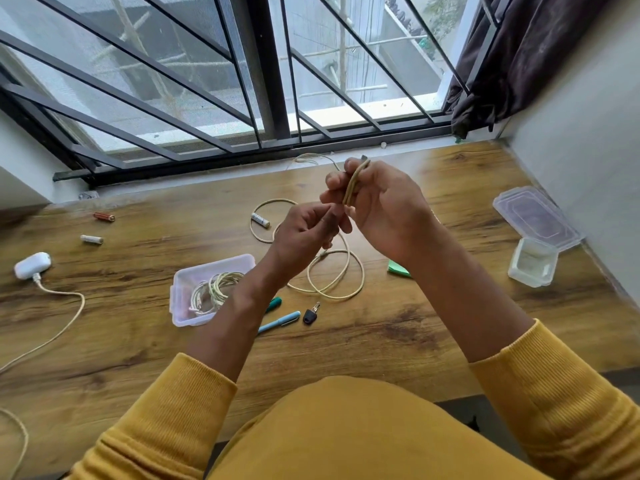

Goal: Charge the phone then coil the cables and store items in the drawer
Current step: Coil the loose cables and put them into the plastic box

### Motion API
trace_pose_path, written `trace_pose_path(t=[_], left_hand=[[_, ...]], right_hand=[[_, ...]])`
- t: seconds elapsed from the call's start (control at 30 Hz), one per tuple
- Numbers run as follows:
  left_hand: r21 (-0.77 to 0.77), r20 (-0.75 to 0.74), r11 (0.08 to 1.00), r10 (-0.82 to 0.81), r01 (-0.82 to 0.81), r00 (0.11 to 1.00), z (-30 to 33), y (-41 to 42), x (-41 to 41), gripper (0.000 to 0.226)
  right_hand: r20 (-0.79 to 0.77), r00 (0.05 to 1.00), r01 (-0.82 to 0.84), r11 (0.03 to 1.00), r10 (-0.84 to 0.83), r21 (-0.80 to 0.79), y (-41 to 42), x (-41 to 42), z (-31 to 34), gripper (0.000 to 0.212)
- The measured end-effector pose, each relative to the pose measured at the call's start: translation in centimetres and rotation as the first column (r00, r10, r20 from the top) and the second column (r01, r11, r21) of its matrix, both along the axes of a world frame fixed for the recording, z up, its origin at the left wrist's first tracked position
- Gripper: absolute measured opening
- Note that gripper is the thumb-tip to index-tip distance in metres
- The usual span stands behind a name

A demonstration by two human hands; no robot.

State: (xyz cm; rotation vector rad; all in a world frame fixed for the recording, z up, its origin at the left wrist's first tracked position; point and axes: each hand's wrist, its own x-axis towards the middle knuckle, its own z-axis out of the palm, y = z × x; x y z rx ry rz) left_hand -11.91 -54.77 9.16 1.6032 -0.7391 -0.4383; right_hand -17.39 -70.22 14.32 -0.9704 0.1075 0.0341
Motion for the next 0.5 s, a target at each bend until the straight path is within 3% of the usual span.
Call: trace_pose_path(t=[0.13,0.2,0.27,0.37,0.43,0.5], left_hand=[[0.006,0.013,1.0,0.001,-0.001,1.0,-0.3,-0.1,0.3,0.032],[0.02,0.039,1.0,0.003,-0.003,0.999,-0.7,0.0,0.7,0.046],[0.096,0.099,0.995,0.017,-0.026,0.995,-1.2,0.0,1.1,0.061],[0.17,0.081,0.981,0.082,-0.095,0.993,-0.9,0.4,1.6,0.085],[0.159,0.093,0.974,0.145,-0.159,0.985,-0.3,0.8,2.6,0.098],[0.141,0.155,0.975,0.148,-0.17,0.977,0.6,0.8,3.6,0.091]], right_hand=[[0.078,0.995,-0.083,0.977,0.069,0.194,-0.7,0.0,-0.5,0.019],[0.104,0.99,-0.113,0.973,0.094,0.2,-0.9,0.0,-0.5,0.02],[0.126,0.985,-0.135,0.981,0.117,0.14,-1.1,0.0,-0.1,0.01],[0.152,0.946,-0.291,0.957,0.285,0.016,-1.5,-0.2,1.3,0.019],[0.107,0.875,-0.452,0.875,0.472,-0.173,-1.7,-0.5,1.8,0.023],[0.004,0.782,-0.577,0.727,0.623,-0.372,-1.7,-0.9,2.0,0.024]])
